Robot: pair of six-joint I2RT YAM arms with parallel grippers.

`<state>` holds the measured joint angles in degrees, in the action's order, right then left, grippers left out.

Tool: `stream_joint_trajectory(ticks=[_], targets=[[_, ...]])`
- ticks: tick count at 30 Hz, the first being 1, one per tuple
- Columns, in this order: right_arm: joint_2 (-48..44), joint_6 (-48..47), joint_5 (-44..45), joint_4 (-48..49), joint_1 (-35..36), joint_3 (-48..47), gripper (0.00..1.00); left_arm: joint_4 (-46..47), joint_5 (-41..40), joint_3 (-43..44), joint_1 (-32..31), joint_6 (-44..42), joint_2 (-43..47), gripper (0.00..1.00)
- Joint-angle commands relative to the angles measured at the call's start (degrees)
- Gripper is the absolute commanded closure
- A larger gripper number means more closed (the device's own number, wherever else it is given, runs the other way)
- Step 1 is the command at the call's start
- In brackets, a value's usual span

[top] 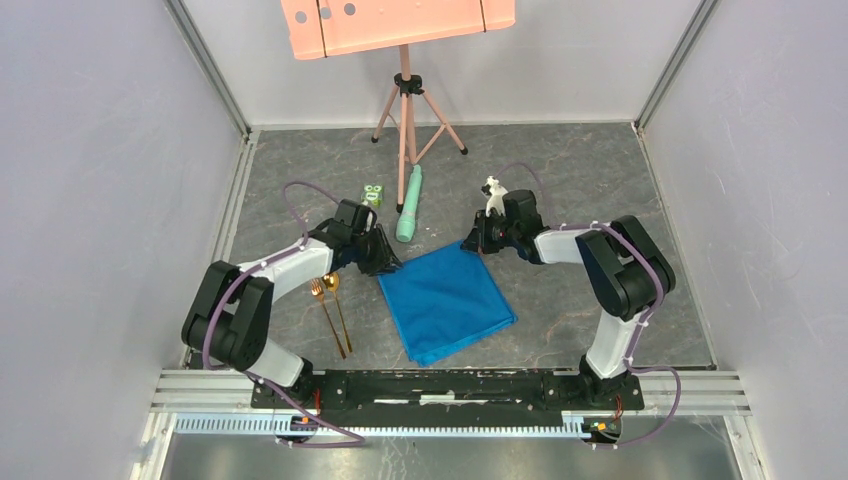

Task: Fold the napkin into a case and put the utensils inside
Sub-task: Smooth out the lower triangle-folded napkin at the center of the board.

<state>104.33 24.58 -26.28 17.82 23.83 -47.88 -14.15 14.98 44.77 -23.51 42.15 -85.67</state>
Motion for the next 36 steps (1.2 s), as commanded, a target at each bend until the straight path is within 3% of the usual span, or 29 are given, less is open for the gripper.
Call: stream_joint_trajectory(ticks=[1, 7, 11, 15, 21, 30, 36], targets=[[2.7, -1.1, 0.0, 3.2, -0.8, -0.1, 0.87, 3.2, -4.6, -2.6, 0.7, 0.0, -1.3, 0.66], [3.3, -5.5, 5.9, 0.0, -2.3, 0.8, 0.88, 5.0, -8.8, -7.1, 3.2, -0.9, -3.1, 0.67], [1.8, -8.5, 7.1, -4.0, -2.1, -0.9, 0.88, 5.6, -5.2, -7.7, 3.2, -0.5, -0.4, 0.67], [-1.9, -9.4, 6.3, -7.9, -1.2, -3.2, 0.87, 2.6, -0.4, -5.9, 3.2, -0.3, 4.6, 0.60], [-6.9, -8.9, 4.1, -12.8, 2.3, -6.5, 0.74, 2.8, 0.9, -4.1, 3.3, 1.1, 4.5, 0.58], [-13.2, -3.7, -2.2, -8.1, 5.2, 5.7, 0.71, 6.7, -2.7, -4.0, 3.3, -0.7, -3.9, 0.57], [-20.4, -8.1, 3.1, -14.7, 5.1, 12.5, 0.71, 5.9, -1.1, -5.4, 3.2, -0.9, -1.2, 0.57]])
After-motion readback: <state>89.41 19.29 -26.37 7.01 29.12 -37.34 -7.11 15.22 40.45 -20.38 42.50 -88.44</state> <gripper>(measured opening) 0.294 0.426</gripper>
